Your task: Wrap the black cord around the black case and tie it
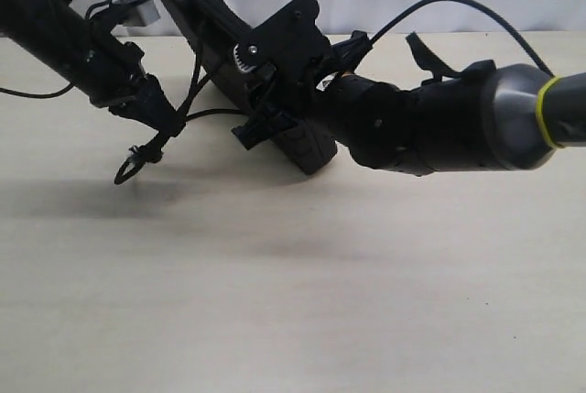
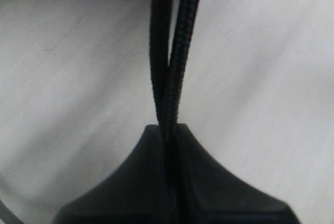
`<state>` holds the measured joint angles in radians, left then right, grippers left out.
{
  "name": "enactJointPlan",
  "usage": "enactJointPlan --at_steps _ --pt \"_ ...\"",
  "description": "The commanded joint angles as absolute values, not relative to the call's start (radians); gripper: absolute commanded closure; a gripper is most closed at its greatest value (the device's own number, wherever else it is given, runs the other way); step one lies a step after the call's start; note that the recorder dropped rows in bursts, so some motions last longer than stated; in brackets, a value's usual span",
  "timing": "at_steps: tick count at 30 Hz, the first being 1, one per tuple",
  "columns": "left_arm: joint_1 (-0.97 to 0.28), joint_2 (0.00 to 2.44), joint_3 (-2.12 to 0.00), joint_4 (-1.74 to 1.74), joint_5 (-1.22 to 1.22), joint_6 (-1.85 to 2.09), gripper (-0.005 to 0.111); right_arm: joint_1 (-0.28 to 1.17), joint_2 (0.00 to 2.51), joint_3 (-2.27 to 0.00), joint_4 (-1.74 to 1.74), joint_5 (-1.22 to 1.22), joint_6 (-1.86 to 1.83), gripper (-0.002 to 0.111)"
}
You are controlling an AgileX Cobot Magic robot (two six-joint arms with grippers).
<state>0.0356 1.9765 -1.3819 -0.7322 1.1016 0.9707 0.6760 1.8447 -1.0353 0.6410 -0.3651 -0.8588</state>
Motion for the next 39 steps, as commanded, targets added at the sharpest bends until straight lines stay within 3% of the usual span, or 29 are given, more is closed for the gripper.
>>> enactJointPlan --at_steps 1,11,14,18,21,23,25,33,39 --pt "0.034 2.016 -1.499 -0.724 1.221 0.887 0.107 0.676 1.837 -1.035 0.635 -0.326 -0.921 0.104" --pt "0.034 2.035 -1.564 -0.724 1.121 0.881 0.107 0.676 1.837 -1.035 0.635 -0.286 -0.965 0.104" --pt "0.034 2.023 -1.578 -0.767 1.104 0.944 0.107 0.676 1.837 -1.035 0.635 -0.256 -0.965 0.098" --pt "0.034 2.017 -1.578 -0.844 1.1 0.996 0.107 0.676 1.837 -1.035 0.635 -0.254 -0.965 0.075" --pt "0.034 2.017 -1.578 -0.856 1.088 0.996 0.107 0.676 1.835 -1.035 0.733 -0.236 -0.948 0.035" --pt "0.034 2.017 -1.578 -0.856 1.088 0.996 0.107 0.676 1.817 -1.035 0.797 -0.19 -0.948 0.02" --pt "0.034 2.017 -1.578 -0.858 1.088 0.996 0.107 0.676 1.776 -1.035 0.797 -0.11 -0.948 0.013" --pt "0.034 2.017 -1.578 -0.858 1.085 0.996 0.107 0.662 1.552 -1.072 0.799 0.178 -0.832 0.011" --pt "0.034 2.017 -1.578 -0.858 1.089 0.996 0.107 0.428 1.658 -1.443 0.799 0.665 -0.613 0.011"
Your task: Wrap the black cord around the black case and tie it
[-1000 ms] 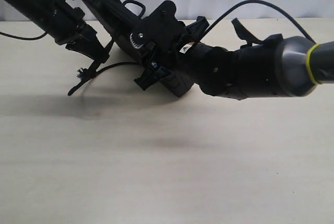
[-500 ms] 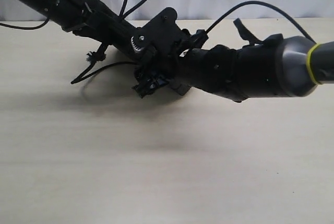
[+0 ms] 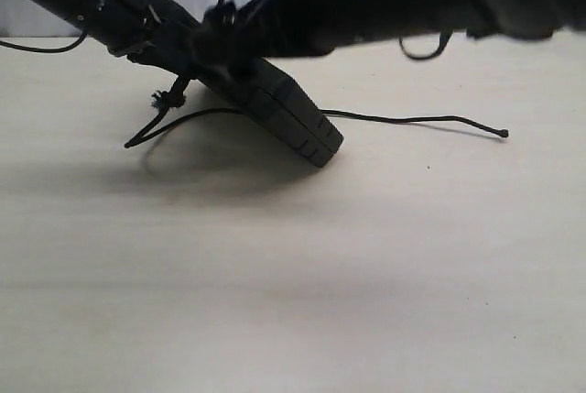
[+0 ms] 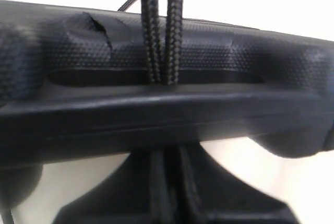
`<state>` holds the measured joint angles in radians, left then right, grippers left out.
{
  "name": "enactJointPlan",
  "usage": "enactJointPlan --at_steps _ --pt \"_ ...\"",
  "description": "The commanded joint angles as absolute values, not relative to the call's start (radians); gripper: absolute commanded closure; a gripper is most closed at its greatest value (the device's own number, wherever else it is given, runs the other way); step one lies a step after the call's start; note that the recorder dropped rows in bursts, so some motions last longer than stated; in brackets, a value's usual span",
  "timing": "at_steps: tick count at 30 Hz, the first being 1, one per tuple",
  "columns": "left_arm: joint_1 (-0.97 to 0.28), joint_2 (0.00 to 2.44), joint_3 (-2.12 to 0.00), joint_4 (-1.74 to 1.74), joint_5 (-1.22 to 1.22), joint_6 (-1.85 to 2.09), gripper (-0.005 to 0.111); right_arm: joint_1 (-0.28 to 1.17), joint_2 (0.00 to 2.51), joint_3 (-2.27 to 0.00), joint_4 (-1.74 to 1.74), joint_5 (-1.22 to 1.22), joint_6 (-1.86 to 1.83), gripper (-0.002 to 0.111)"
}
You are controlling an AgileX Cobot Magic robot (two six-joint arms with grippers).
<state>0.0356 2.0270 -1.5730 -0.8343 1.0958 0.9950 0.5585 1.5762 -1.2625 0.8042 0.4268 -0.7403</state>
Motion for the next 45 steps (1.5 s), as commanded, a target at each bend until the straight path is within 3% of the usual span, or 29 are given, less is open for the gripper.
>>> enactJointPlan --at_steps 1,9,17,25,29,38,45 --pt "0.034 2.017 -1.578 -0.858 1.089 0.996 0.107 0.399 1.689 -1.499 0.799 0.694 -0.583 0.011" --pt "0.034 2.017 -1.578 -0.858 1.093 0.996 0.107 0.27 2.033 -1.836 0.869 0.84 -0.418 0.015" --pt "0.034 2.017 -1.578 -0.858 1.093 0.996 0.107 0.268 2.27 -2.059 0.953 0.844 -0.347 0.056" --pt "0.034 2.017 -1.578 -0.858 1.086 0.996 0.107 0.28 2.328 -2.089 1.024 0.809 -0.353 0.077" --pt "0.034 2.017 -1.578 -0.858 1.086 1.028 0.105 0.285 2.328 -2.089 1.035 0.817 -0.383 0.104" --pt "0.034 1.983 -1.613 -0.671 1.212 1.042 0.057 0.279 2.282 -2.089 1.019 0.857 -0.391 0.104" --pt "0.034 1.868 -1.666 -0.645 1.166 0.99 0.056 0.281 2.225 -2.089 0.922 0.896 -0.389 0.104"
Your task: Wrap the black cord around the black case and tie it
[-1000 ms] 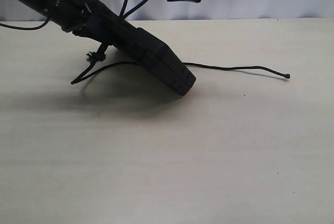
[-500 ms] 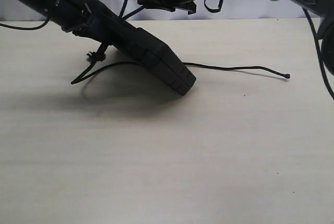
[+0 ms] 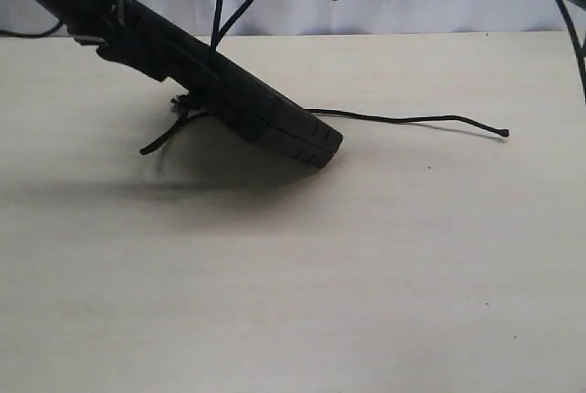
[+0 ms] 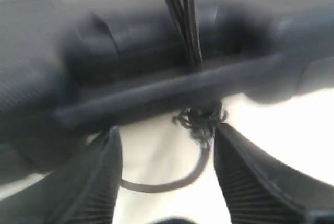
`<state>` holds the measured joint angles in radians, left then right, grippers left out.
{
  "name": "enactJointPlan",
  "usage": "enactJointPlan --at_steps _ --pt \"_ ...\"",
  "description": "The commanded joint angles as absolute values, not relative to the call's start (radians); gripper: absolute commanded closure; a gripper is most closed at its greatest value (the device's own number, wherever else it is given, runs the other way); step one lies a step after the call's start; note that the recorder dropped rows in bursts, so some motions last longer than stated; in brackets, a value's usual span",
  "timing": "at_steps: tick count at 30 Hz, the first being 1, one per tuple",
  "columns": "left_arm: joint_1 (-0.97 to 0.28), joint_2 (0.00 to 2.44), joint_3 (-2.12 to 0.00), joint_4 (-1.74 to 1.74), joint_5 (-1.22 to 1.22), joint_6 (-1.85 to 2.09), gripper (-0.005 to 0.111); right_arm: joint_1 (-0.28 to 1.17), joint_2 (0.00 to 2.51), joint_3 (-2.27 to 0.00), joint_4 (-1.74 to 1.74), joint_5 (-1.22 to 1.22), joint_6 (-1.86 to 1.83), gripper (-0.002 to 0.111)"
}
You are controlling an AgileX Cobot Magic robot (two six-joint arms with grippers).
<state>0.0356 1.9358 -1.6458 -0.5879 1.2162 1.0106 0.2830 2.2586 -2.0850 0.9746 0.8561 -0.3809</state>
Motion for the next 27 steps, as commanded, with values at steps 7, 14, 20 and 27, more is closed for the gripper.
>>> enactJointPlan --at_steps 7,14,20,27 --pt "0.034 1.912 -1.666 -0.877 1.129 1.045 0.056 0.281 2.214 -2.089 0.922 0.974 -0.381 0.104" --pt "0.028 1.995 -1.666 -1.015 1.087 1.112 0.056 0.297 2.216 -2.081 0.92 0.976 -0.387 0.104" --pt "-0.033 2.051 -1.666 -1.113 1.028 1.282 0.056 0.298 2.216 -2.081 0.897 0.976 -0.39 0.104" --pt "-0.005 2.051 -1.666 -0.995 0.873 1.252 0.107 0.258 2.216 -2.081 0.735 1.007 -0.33 0.104"
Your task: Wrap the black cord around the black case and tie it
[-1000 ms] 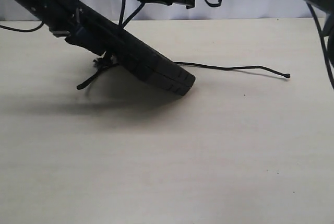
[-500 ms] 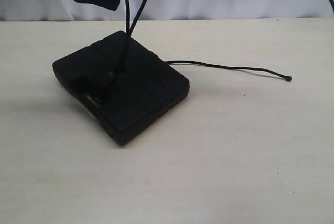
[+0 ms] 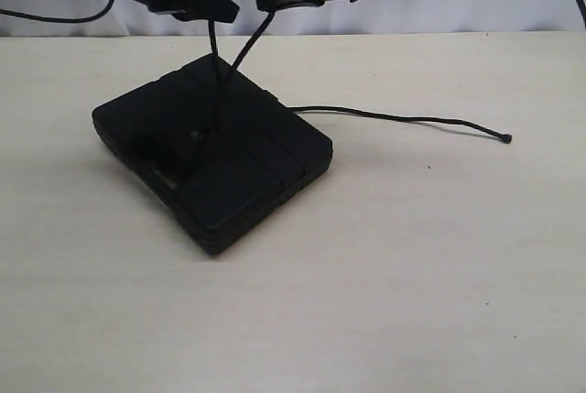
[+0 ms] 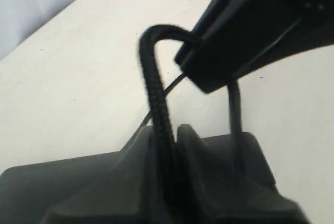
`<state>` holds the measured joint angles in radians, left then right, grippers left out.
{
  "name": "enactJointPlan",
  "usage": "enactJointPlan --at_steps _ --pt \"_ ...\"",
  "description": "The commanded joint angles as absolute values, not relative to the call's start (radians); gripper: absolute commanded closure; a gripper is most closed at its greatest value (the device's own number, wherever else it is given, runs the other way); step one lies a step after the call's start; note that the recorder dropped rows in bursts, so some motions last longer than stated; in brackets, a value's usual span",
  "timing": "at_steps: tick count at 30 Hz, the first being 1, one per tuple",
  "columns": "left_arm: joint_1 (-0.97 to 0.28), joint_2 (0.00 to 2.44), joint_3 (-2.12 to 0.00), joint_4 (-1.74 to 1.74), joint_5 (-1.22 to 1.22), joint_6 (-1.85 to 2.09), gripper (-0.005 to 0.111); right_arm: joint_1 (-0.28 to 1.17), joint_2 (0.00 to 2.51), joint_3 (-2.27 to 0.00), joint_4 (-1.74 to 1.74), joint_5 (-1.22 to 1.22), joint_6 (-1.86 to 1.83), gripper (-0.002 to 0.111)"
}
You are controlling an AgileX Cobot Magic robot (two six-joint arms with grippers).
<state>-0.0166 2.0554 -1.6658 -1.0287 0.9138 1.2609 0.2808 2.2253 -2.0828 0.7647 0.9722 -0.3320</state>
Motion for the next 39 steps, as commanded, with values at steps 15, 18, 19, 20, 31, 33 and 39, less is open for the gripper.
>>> enactJointPlan --at_steps 15,18,19,20,31,33,39 --pt "-0.007 2.083 -1.666 -0.981 0.827 1.255 0.107 0.303 2.139 -1.965 0.589 1.114 -0.378 0.104" --pt "-0.007 2.083 -1.666 -0.981 0.827 1.255 0.107 0.303 2.097 -1.897 0.516 1.053 -0.339 0.104" --pt "-0.007 2.083 -1.666 -0.981 0.827 1.255 0.107 0.303 2.089 -1.875 0.509 1.042 -0.328 0.104" --pt "-0.007 2.083 -1.666 -0.981 0.827 1.255 0.107 0.303 2.083 -1.853 0.509 1.026 -0.323 0.104" --pt "-0.007 2.083 -1.666 -0.981 0.835 1.255 0.107 0.303 2.123 -1.811 0.512 0.908 -0.27 0.096" --pt "-0.007 2.083 -1.666 -0.978 0.833 1.259 0.107 0.303 2.123 -1.813 0.517 0.902 -0.27 0.082" --pt "-0.007 2.083 -1.666 -0.978 0.824 1.262 0.107 0.299 2.102 -1.877 0.485 1.012 -0.267 0.046"
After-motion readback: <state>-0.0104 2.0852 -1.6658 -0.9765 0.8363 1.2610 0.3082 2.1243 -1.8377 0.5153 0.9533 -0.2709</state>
